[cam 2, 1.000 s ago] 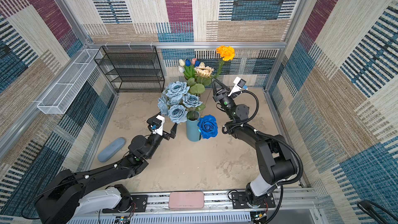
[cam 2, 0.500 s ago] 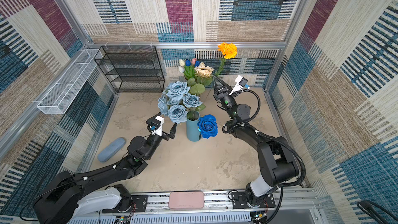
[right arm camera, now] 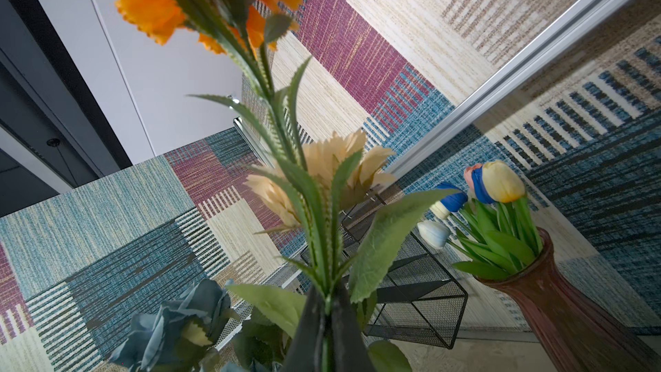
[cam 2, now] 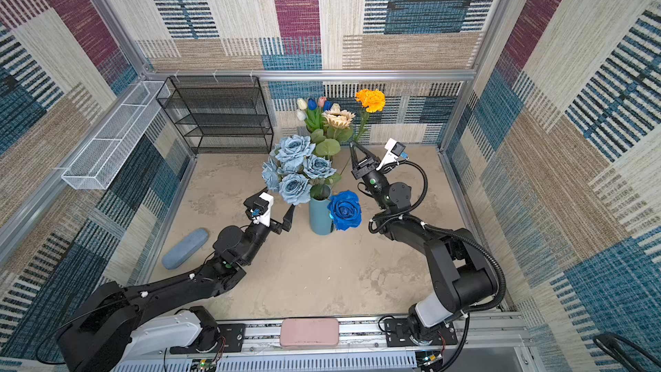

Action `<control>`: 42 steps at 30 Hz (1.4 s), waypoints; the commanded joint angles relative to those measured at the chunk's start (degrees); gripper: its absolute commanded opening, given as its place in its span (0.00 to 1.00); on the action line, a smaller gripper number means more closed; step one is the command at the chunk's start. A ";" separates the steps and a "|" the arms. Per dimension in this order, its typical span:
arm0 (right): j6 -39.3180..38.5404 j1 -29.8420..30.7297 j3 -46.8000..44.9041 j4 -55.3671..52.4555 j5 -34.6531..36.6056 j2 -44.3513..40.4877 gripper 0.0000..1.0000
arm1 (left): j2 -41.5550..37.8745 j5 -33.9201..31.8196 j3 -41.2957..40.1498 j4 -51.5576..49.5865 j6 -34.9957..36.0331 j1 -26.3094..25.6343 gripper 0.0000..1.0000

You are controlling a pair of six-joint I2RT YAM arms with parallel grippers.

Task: Arrange flowers in a vase
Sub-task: Place the flower in the vase.

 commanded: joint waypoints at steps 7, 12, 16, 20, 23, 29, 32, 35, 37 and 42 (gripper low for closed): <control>-7.28 2.39 -0.97 19.88 -1.15 -3.35 0.00 | -0.30 0.23 -0.35 3.05 -2.15 0.04 0.96; -13.67 4.93 -1.71 18.68 -0.44 -4.07 0.00 | -0.22 0.37 -0.35 3.22 -2.24 0.06 0.96; -18.76 6.88 -2.56 18.39 -0.24 -3.30 0.00 | -0.01 0.29 -0.41 3.13 -2.28 0.04 0.96; -21.95 7.56 -3.30 18.42 -0.77 -2.13 0.00 | 0.71 0.38 0.07 3.66 -1.98 0.04 0.96; -23.93 7.82 -3.88 17.66 -1.30 -1.65 0.00 | 0.92 0.43 0.10 3.83 -2.07 0.04 0.96; -25.28 8.07 -4.63 17.27 -4.13 -0.04 0.00 | 1.14 0.18 -0.08 3.85 -2.03 0.04 0.96; -25.38 8.18 -4.58 17.00 -5.48 0.59 0.00 | 1.18 -0.04 0.00 3.84 -1.80 0.04 0.96; -25.64 8.18 -4.37 16.17 -6.94 0.70 0.00 | 1.05 -0.08 0.09 3.67 -1.72 0.04 0.96; -25.86 8.18 -4.37 15.89 -7.75 0.35 0.01 | 1.08 -0.03 0.09 3.66 -1.71 0.04 0.96; -26.96 8.18 -4.19 13.26 -9.04 -1.50 0.20 | 0.84 -0.22 0.02 3.57 -1.75 0.04 0.96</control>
